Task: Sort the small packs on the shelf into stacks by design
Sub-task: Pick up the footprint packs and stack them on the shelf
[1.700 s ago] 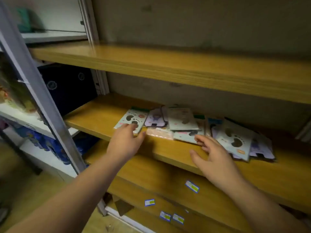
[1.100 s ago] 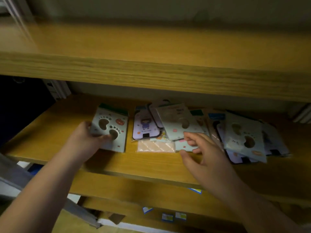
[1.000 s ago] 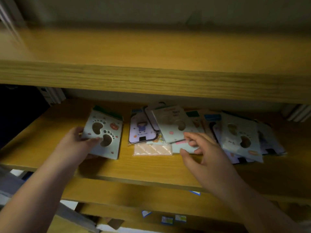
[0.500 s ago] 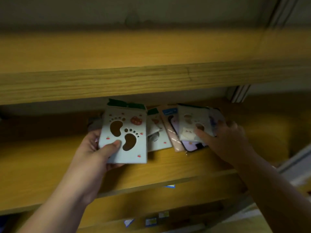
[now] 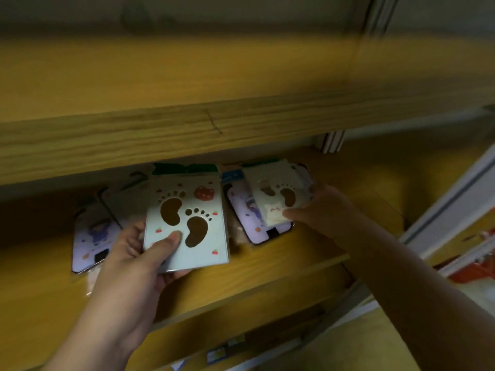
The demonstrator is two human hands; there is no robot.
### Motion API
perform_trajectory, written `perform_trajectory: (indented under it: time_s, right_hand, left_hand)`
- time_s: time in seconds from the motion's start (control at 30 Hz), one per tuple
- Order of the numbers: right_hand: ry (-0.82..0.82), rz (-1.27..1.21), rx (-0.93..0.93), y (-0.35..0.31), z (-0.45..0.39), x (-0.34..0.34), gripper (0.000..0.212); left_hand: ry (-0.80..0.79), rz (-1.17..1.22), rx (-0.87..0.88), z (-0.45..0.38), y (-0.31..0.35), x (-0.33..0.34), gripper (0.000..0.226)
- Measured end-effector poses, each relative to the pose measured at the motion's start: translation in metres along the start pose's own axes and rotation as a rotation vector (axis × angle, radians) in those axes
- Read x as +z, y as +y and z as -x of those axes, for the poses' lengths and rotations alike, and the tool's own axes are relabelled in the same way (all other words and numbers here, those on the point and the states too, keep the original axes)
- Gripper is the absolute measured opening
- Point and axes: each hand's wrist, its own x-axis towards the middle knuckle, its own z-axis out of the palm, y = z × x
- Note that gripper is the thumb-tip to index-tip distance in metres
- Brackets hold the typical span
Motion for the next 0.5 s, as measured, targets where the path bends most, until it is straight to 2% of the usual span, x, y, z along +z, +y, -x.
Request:
perform_trajectory:
  time_s: [0.17,0.33,0.5]
  right_hand:
    - [-0.094,-0.290,0.098,0.009,-0.001,-0.005,0.055]
    - [-0.006,-0.542,0.084,0.015,0.012,-0.012,0.032]
    - [-0.031,-0.862,0.175,0.039,0.039,-0.027,0.018]
  left_hand:
    - [-0.011,0.054,-0.007,-0.001,-0.005,0.010,0.040]
    - [0.020,0.071,-0.001,0.009,-0.008,0.018,0.036]
    - [0.040,0.040,0.035,0.035,-0.006,0.033,0.039]
